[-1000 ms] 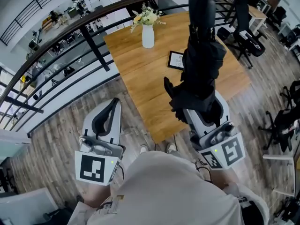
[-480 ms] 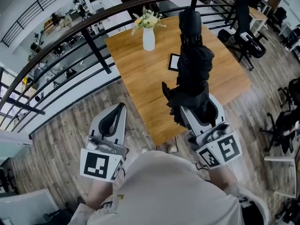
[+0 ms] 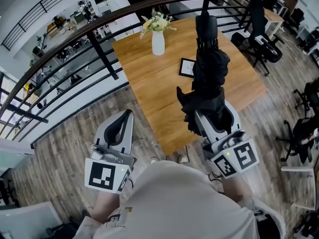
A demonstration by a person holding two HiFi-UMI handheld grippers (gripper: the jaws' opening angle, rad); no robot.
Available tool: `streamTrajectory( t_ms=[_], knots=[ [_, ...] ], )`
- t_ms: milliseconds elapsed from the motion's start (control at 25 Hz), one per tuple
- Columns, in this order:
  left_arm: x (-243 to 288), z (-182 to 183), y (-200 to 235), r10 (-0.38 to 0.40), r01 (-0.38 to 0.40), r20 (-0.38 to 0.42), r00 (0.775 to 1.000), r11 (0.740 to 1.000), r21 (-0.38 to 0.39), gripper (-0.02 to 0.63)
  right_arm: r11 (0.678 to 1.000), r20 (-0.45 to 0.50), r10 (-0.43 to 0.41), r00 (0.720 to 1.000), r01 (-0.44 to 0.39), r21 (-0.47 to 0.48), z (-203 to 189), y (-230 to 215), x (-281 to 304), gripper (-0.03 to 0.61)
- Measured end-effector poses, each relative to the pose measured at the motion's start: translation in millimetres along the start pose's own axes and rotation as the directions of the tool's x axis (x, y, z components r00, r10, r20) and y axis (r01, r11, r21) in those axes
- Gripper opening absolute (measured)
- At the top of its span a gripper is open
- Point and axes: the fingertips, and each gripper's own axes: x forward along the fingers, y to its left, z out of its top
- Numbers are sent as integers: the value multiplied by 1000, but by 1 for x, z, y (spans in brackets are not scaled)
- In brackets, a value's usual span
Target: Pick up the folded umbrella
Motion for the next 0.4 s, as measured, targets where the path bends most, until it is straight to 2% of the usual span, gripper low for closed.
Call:
streamTrajectory(
  t_ms=[400],
  knots=[
    [-8, 9, 4, 1, -1, 6, 1000, 1000, -11, 17, 999, -1, -4, 1000, 4, -47, 9, 6, -4, 275]
  ],
)
